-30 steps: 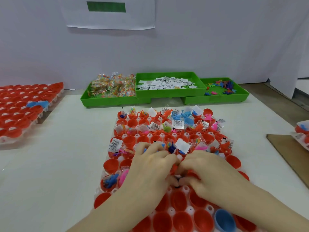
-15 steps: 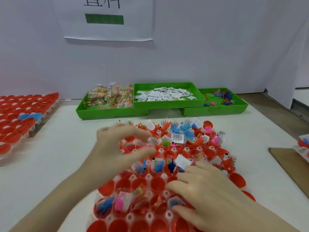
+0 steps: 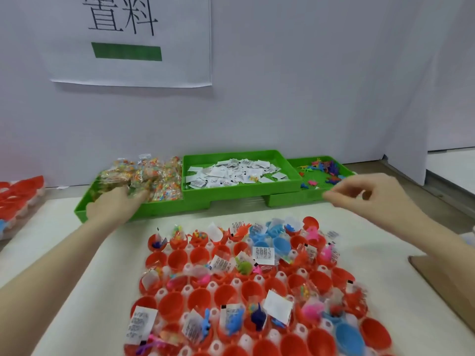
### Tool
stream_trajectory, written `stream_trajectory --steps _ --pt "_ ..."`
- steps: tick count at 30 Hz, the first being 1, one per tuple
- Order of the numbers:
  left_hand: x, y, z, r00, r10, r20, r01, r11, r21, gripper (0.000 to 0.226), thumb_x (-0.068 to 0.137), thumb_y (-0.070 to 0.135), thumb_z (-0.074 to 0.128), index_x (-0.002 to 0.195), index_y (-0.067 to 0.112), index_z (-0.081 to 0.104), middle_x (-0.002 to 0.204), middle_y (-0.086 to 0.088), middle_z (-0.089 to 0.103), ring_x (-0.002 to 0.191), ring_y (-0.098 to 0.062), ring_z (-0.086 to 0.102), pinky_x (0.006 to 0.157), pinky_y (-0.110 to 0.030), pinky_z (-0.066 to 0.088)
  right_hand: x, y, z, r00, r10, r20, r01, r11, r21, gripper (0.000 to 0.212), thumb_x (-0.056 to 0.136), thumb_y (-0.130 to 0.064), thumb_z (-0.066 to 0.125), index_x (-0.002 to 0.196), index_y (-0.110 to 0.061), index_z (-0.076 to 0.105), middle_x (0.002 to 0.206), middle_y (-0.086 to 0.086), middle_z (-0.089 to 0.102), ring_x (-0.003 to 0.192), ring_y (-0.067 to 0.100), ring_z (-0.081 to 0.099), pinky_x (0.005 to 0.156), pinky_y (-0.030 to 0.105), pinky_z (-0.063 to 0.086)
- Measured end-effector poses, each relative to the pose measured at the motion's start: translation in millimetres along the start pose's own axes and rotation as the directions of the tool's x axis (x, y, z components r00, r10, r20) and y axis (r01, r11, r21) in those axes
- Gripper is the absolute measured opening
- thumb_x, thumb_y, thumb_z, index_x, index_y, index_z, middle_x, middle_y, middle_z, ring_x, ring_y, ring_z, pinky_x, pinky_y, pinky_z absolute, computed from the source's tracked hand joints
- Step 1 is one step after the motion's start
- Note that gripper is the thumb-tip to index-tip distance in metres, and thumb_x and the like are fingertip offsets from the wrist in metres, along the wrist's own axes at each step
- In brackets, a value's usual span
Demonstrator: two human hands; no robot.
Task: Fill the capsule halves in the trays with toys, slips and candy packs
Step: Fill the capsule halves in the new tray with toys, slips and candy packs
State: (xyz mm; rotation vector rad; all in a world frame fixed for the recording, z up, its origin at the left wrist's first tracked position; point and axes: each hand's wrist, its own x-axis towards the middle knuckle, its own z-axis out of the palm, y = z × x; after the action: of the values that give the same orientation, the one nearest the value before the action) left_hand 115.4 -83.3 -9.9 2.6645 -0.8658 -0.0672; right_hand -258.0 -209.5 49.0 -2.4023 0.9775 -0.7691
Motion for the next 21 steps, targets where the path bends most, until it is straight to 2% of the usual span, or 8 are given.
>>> stream_trajectory --steps 2,5,8,10,13,14,17,21 --pt "4.1 -0.5 9.2 0.999 -0.036 -0.035 0.036 0.999 -0.017 0.052 0.088 0.055 0.047 0.102 0.007 0.063 0.098 -0.015 0.065 0.092 -0.031 0.059 0.084 -0.035 0.047 47.3 33.2 -0.5 0.963 0.162 -0.214 -0.195 0.970 -0.143 0.012 0.084 -0.017 0.063 0.084 -0.009 0.071 0.087 0.007 0.071 0.075 0.014 0.059 0.064 0.014 0.035" --pt "11.8 -2.4 16.6 0.988 -0.069 -0.141 0.043 0.983 -0.179 0.035 0.085 0.041 0.062 0.097 0.008 0.068 0.092 -0.014 0.067 0.086 -0.032 0.060 0.076 -0.035 0.049 85.6 86.8 19.6 0.946 0.320 -0.055 -0.321 0.899 -0.299 0.029 0.091 -0.009 0.049 0.117 -0.005 0.061 0.123 0.014 0.060 0.114 0.027 0.054 0.091 0.027 0.037" --pt "12.8 -0.5 19.9 0.973 -0.116 -0.199 0.057 0.958 -0.281 0.031 0.084 0.029 0.065 0.106 0.007 0.066 0.106 -0.017 0.066 0.100 -0.035 0.057 0.083 -0.037 0.043 114.4 104.7 34.1 0.917 0.399 0.014 -0.364 0.849 -0.383 0.039 0.093 -0.007 0.042 0.132 -0.006 0.048 0.138 0.015 0.046 0.126 0.030 0.042 0.099 0.030 0.033" --pt "15.5 0.5 23.3 0.967 -0.138 -0.215 0.072 0.955 -0.288 0.032 0.085 0.026 0.064 0.110 0.006 0.064 0.110 -0.018 0.065 0.105 -0.035 0.055 0.088 -0.037 0.039 121.9 114.2 42.0 0.880 0.472 0.062 -0.406 0.813 -0.418 0.038 0.092 -0.008 0.042 0.130 -0.003 0.048 0.135 0.018 0.048 0.121 0.031 0.045 0.091 0.030 0.036" --pt "20.2 0.0 28.2 0.961 -0.155 -0.228 0.089 0.957 -0.276 0.035 0.086 0.021 0.062 0.118 0.007 0.060 0.114 -0.019 0.062 0.109 -0.036 0.051 0.090 -0.037 0.032 127.6 121.6 44.4 0.844 0.531 0.076 -0.445 0.772 -0.455 0.017 0.087 -0.011 0.048 0.098 0.000 0.056 0.109 0.019 0.058 0.097 0.028 0.052 0.065 0.026 0.035" --pt "22.2 -0.6 28.7 0.962 -0.158 -0.225 0.093 0.956 -0.278 0.039 0.085 0.021 0.062 0.121 0.007 0.057 0.116 -0.021 0.060 0.111 -0.037 0.050 0.090 -0.039 0.031 129.6 122.6 43.5 0.842 0.536 0.060 -0.455 0.766 -0.454 0.016 0.086 -0.012 0.051 0.094 0.000 0.057 0.105 0.019 0.060 0.093 0.028 0.053 0.061 0.025 0.033" --pt "25.9 -2.0 30.5 0.959 -0.172 -0.226 0.103 0.952 -0.288 0.045 0.083 0.020 0.065 0.125 0.008 0.055 0.118 -0.024 0.055 0.113 -0.039 0.046 0.092 -0.042 0.029 133.7 126.7 43.2 0.854 0.520 0.012 -0.463 0.772 -0.436 0.023 0.083 -0.007 0.058 0.100 0.006 0.064 0.107 0.021 0.064 0.091 0.028 0.057 0.065 0.026 0.035" --pt "24.5 -2.3 34.2 0.951 -0.167 -0.261 0.068 0.935 -0.349 0.039 0.081 0.017 0.069 0.117 0.005 0.060 0.112 -0.022 0.062 0.108 -0.038 0.050 0.086 -0.039 0.028 130.6 129.5 42.8 0.892 0.433 -0.131 -0.446 0.795 -0.411 0.021 0.084 -0.010 0.063 0.103 -0.005 0.068 0.110 0.012 0.066 0.103 0.027 0.059 0.080 0.029 0.043"
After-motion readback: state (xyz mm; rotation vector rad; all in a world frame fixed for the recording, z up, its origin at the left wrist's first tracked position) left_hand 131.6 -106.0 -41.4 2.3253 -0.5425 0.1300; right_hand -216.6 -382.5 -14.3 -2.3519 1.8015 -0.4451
